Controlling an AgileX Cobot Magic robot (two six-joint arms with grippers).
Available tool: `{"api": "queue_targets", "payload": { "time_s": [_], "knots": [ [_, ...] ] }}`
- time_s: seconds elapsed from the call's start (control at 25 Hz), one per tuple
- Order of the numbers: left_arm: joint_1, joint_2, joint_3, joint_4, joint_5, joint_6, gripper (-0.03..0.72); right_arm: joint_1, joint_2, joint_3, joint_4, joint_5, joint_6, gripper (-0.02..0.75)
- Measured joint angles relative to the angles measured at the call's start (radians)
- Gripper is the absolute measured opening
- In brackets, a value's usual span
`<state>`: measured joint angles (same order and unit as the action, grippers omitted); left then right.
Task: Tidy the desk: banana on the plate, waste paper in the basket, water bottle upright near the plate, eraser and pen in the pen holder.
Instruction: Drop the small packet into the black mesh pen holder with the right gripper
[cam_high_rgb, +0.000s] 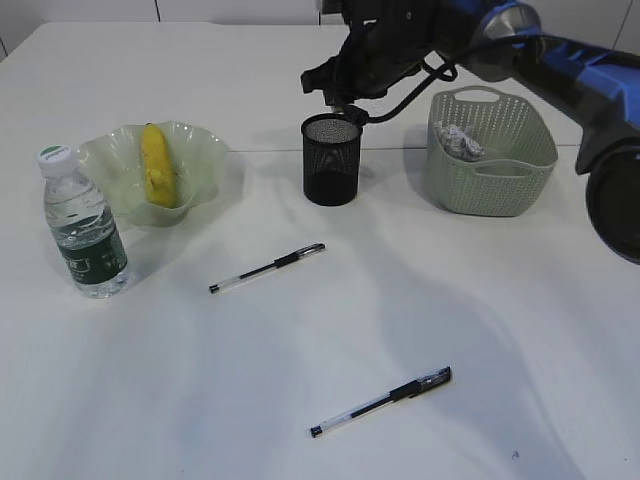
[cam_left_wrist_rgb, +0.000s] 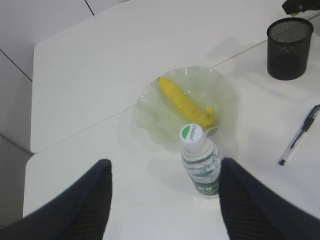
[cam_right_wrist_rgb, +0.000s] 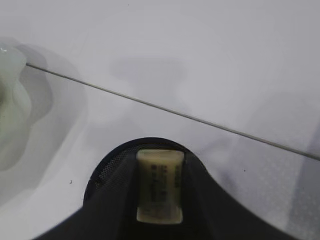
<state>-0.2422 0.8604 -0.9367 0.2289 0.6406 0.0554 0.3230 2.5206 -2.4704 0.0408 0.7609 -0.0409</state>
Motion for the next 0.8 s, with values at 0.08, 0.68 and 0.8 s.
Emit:
{"api": "queue_targets", "payload": {
  "time_s": [0.08,0.68,0.8],
  "knots": [
    [0.000,0.000,0.000,0.000,0.000,0.000,0.475,0.000,0.010,0.000,0.003,0.006,0.000,0.200],
    [0.000,0.000,0.000,0.000,0.000,0.000,0.475,0.000,0.042,0.000,0.026,0.018,0.000,0.200],
    [0.000,0.000,0.000,0.000,0.000,0.000,0.475,0.000,0.042,0.000,0.026,0.018,0.000,0.200]
  ]
}}
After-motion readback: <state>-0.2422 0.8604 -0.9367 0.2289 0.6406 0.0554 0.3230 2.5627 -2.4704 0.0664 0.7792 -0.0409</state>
